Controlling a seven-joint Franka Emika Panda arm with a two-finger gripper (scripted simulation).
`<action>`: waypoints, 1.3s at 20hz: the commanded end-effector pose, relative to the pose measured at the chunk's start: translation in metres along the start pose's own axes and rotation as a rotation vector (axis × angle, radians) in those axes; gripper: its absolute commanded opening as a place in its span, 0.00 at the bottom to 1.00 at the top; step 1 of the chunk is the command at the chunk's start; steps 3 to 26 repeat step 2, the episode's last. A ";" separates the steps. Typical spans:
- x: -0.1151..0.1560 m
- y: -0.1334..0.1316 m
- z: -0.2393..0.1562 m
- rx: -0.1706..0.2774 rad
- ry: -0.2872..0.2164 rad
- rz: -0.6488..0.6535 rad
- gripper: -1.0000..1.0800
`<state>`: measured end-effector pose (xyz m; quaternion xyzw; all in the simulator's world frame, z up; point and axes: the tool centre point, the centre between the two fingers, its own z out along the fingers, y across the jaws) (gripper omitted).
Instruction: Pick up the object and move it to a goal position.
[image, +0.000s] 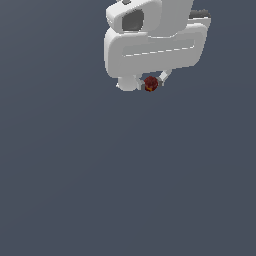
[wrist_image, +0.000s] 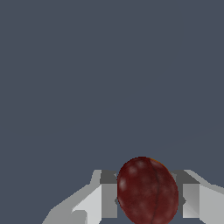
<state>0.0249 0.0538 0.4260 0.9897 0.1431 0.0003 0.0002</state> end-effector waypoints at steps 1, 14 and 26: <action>0.001 0.000 -0.001 0.000 -0.001 0.000 0.00; 0.001 0.000 0.000 0.000 -0.001 0.000 0.00; 0.001 0.000 0.000 0.000 -0.001 0.000 0.00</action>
